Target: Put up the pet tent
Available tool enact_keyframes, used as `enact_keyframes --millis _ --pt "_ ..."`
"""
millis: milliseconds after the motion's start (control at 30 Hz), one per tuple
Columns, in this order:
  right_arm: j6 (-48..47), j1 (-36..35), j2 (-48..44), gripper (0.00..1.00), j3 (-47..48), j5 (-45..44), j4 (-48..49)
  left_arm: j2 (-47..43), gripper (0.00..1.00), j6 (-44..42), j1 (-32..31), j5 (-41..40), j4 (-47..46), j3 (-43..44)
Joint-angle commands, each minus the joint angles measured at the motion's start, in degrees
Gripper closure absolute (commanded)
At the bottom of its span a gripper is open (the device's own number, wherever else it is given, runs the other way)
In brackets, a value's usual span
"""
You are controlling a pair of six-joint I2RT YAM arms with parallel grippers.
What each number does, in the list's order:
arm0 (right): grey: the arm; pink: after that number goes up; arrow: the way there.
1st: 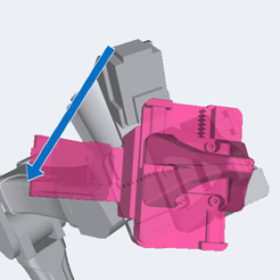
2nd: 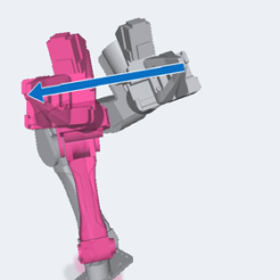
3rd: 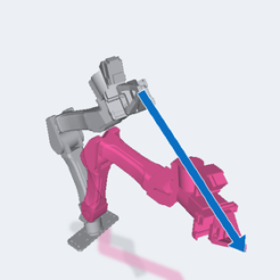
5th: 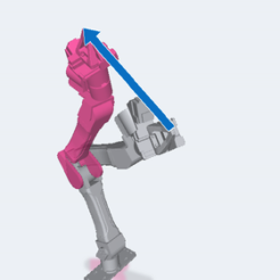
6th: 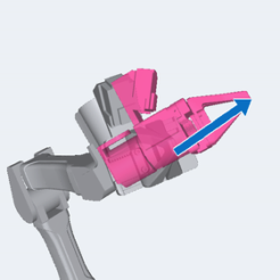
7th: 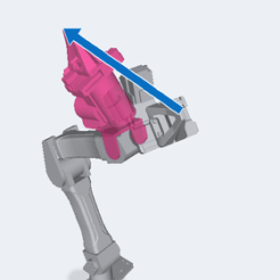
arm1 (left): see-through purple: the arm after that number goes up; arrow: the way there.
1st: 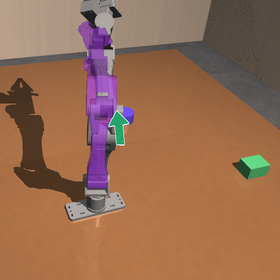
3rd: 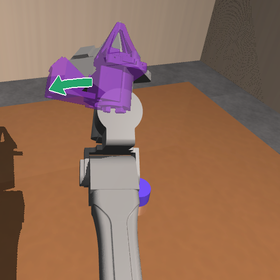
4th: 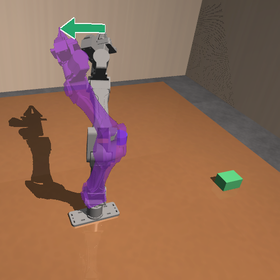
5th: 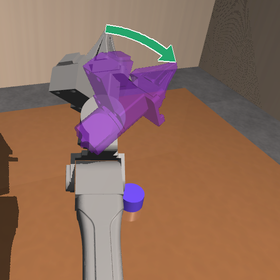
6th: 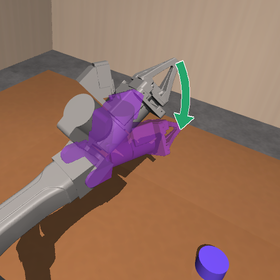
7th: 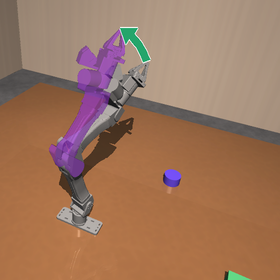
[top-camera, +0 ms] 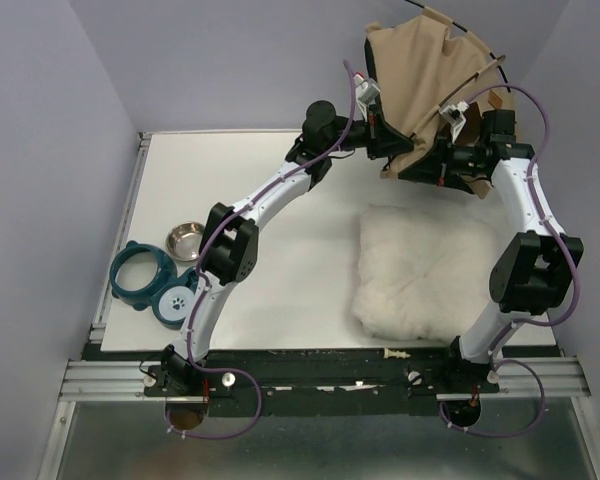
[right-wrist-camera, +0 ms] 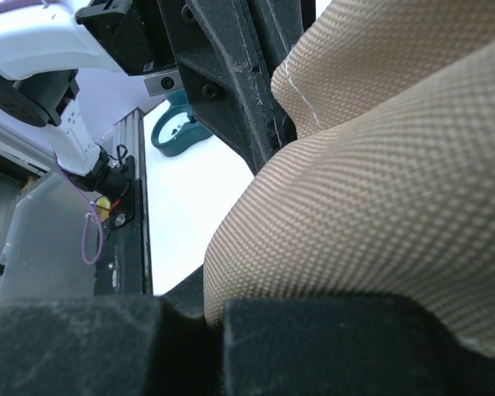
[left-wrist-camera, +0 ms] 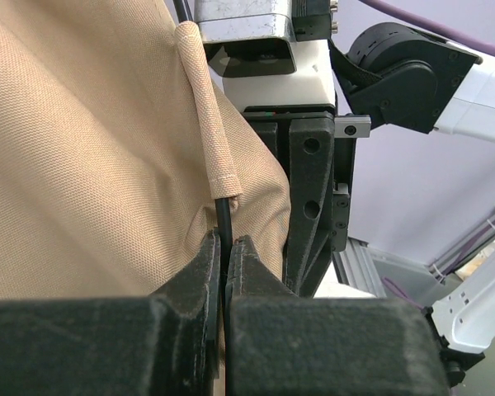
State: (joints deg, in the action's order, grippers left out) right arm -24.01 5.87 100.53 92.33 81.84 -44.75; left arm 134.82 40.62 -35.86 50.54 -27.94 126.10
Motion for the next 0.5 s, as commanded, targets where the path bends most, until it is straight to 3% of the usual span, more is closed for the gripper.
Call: enact_keyframes --millis 0,133,233,467 --pt "0.7 -1.2 2.1 0.99 2.9 14.5 -9.0 1.1 1.00 -1.9 -1.5 -8.5 -5.9 -1.2" --pt "-6.2 -1.1 5.1 0.99 7.6 15.6 -19.0 0.6 1.00 -1.7 -1.9 -9.1 -6.7 -3.0" --pt "-25.3 -0.4 11.3 0.99 17.7 18.6 -43.0 -0.3 1.00 -1.8 -1.8 -9.7 -7.8 -5.7" --pt "-25.9 0.7 10.3 0.99 16.7 18.7 -42.9 -1.8 1.00 -3.8 -1.3 -9.9 -8.5 -10.6"
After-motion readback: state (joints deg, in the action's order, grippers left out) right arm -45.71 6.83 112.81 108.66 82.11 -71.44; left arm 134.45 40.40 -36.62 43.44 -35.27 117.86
